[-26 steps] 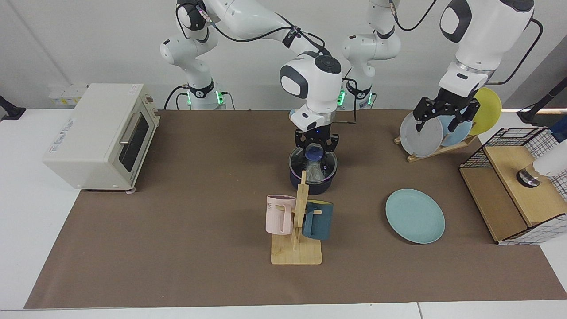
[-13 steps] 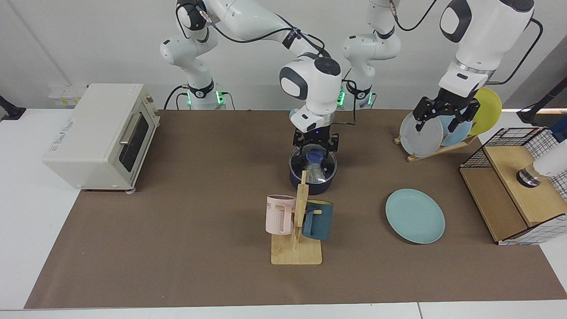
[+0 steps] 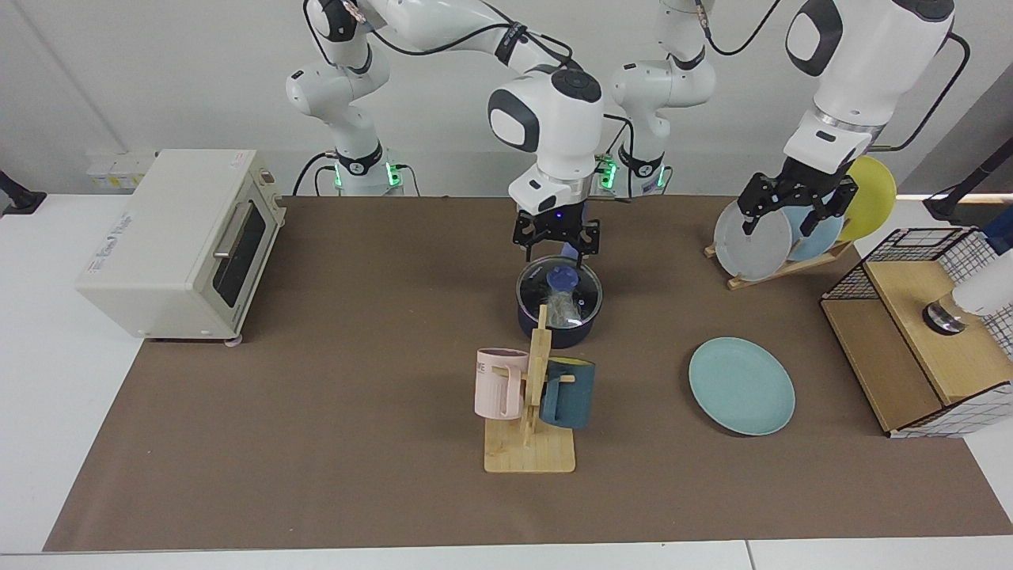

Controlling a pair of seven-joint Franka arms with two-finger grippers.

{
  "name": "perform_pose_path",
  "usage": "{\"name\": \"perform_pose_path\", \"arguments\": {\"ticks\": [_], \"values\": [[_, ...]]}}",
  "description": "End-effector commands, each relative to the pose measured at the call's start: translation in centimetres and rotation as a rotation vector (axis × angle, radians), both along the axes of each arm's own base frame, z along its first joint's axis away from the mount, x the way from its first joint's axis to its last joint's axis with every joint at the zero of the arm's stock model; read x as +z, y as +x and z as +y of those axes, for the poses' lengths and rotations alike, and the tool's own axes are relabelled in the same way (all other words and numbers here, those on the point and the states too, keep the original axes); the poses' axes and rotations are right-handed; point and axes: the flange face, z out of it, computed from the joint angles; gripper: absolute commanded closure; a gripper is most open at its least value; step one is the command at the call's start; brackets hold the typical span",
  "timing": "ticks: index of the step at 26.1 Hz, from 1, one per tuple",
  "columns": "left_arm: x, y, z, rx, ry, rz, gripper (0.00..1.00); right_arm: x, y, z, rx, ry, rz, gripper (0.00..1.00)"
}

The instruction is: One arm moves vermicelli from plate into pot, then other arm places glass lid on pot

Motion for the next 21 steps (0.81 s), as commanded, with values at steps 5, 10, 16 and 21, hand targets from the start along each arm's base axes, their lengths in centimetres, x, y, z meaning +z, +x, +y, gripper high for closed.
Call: {"name": "perform_pose_path", "arguments": {"ticks": [5,10,16,21], "values": [[0.5,-0.2,0.0,0.01,-0.006,0.01,0.0,8.9,1.5,-11.4,0.141,-0.045,0.025,0.01],[0.5,-0.2,0.0,0.01,-0.006,0.01,0.0,11.4,2.4,-17.6,0.211,-0.067,0.066,0.01],[0.5,-0.2,0.0,0.01,-0.006,0.01,0.0,13.3,3.1,-25.3,0.212,-0.038,0.069,0.01],[0.5,-0.2,0.0,0.01,-0.006,0.01,0.0,13.2,1.8,-29.6,0.162,-0.044,0.083,0.01]]}}
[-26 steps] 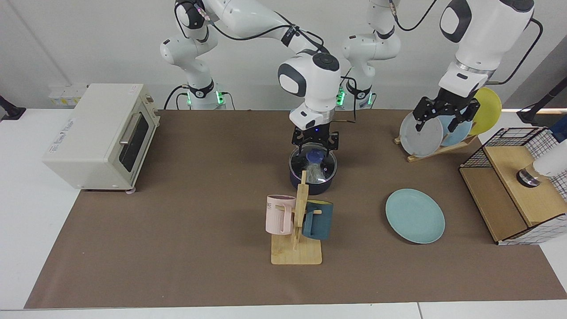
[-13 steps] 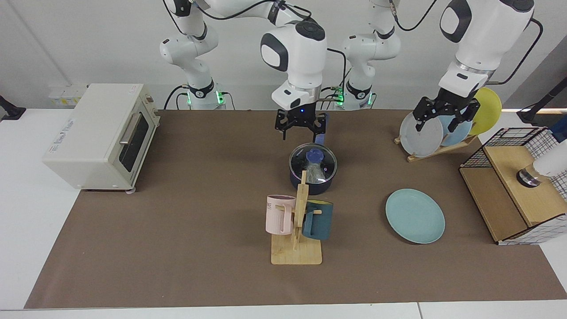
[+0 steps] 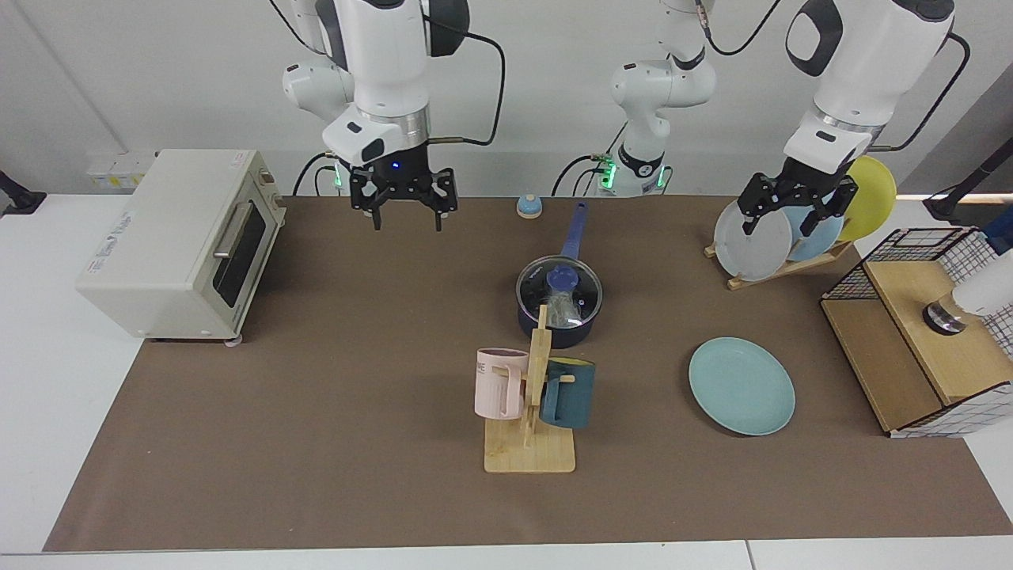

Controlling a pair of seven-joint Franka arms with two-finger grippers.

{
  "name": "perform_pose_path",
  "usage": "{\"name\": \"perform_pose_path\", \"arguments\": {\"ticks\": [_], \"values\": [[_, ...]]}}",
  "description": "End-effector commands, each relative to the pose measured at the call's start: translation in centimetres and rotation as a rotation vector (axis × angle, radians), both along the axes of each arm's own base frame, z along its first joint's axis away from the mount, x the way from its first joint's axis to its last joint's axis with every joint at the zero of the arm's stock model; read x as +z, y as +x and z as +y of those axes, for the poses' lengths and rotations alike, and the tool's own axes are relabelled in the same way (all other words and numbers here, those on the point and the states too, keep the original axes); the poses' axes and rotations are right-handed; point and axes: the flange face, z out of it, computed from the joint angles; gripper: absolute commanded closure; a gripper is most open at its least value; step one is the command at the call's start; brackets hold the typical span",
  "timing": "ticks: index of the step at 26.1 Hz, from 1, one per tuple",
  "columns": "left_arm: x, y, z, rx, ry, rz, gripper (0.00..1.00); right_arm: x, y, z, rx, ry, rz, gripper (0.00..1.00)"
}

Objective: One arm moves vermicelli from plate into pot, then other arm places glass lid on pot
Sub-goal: 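Release the lid and withdraw the right gripper from the pot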

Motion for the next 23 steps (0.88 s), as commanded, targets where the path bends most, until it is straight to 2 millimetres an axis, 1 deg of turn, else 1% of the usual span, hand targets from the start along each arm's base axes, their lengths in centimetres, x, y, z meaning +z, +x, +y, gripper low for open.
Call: {"name": "perform_pose_path", "arguments": {"ticks": [1,5,7,8,10,12,23], "values": [[0.5,-0.2,0.0,0.01,-0.006,0.01,0.0,-0.4,-2.3,-4.2,-0.029,0.005,0.026,0.01],[0.5,-0.2,0.0,0.01,-0.006,0.01,0.0,-1.3,-1.9,-7.2,-0.031,0.005,0.033,0.01],[0.5,-0.2,0.0,0.01,-0.006,0.01,0.0,-1.7,-1.4,-9.1,-0.056,0.012,0.03,0.01],[0.5,-0.2,0.0,0.01,-0.006,0.01,0.0,-1.9,-1.2,-9.6,-0.064,0.035,0.038,0.01],[0.5,-0.2,0.0,0.01,-0.006,0.01,0.0,-2.1,-1.1,-10.0,-0.067,0.075,0.048,0.01],[0.5,-0.2,0.0,0.01,-0.006,0.01,0.0,-2.1,-1.1,-9.9,-0.065,0.081,0.049,0.01],[0.5,-0.2,0.0,0.01,-0.006,0.01,0.0,-2.4,-0.9,-10.8,-0.076,0.033,0.056,0.01]]}}
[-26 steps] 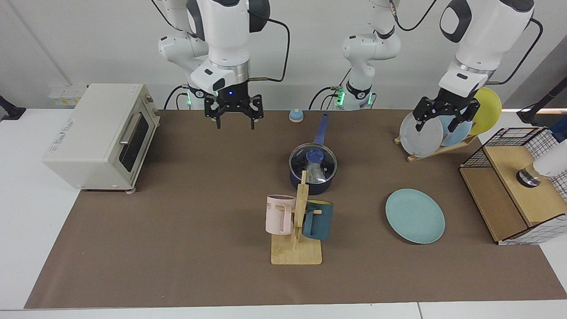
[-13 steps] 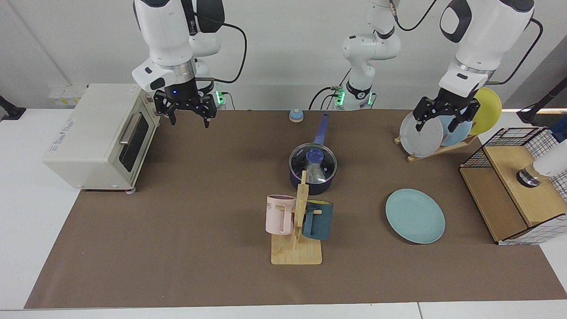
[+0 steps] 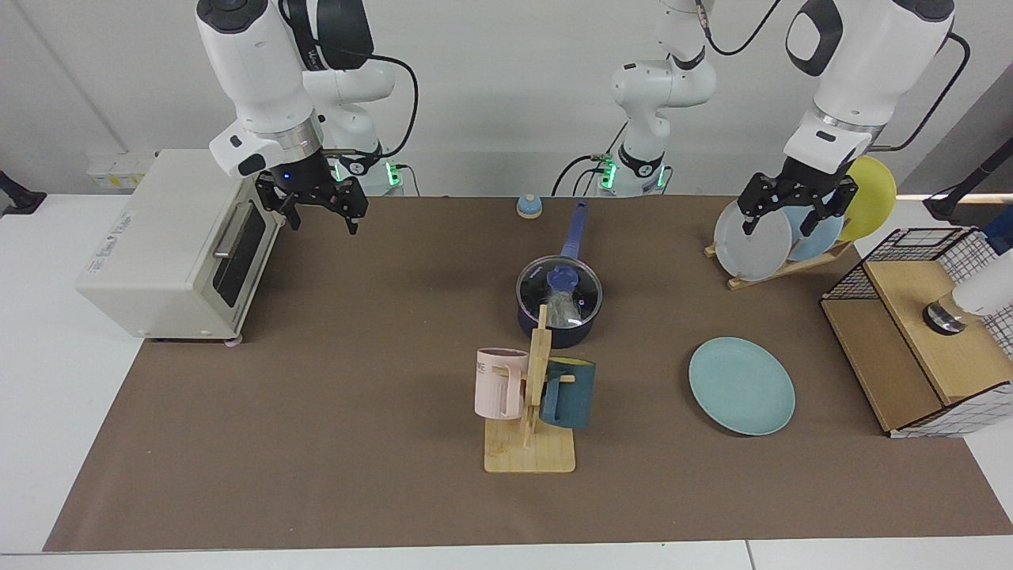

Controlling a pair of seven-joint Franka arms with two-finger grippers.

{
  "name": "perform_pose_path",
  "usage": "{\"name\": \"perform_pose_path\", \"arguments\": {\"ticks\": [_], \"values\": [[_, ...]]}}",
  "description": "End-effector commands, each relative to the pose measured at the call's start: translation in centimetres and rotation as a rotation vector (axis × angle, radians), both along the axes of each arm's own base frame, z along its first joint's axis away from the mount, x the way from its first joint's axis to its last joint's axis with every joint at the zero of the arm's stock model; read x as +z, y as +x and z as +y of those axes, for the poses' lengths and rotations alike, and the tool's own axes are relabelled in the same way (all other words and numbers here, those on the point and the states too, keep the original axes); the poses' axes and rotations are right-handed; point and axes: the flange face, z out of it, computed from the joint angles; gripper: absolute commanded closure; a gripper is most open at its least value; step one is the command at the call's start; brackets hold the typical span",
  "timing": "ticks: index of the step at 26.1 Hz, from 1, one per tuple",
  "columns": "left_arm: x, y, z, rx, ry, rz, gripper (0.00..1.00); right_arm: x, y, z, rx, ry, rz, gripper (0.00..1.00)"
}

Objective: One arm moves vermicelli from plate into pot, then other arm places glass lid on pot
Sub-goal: 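Release the lid and withdraw the right gripper from the pot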

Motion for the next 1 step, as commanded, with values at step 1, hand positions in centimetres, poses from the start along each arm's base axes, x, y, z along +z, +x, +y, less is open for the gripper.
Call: {"name": "perform_pose_path", "arguments": {"ticks": [1], "values": [[0.49,-0.21,0.02,0.01,-0.006,0.01,0.0,-0.1,-0.21,-0.56,0.018,-0.02,-0.012,0.01]]}}
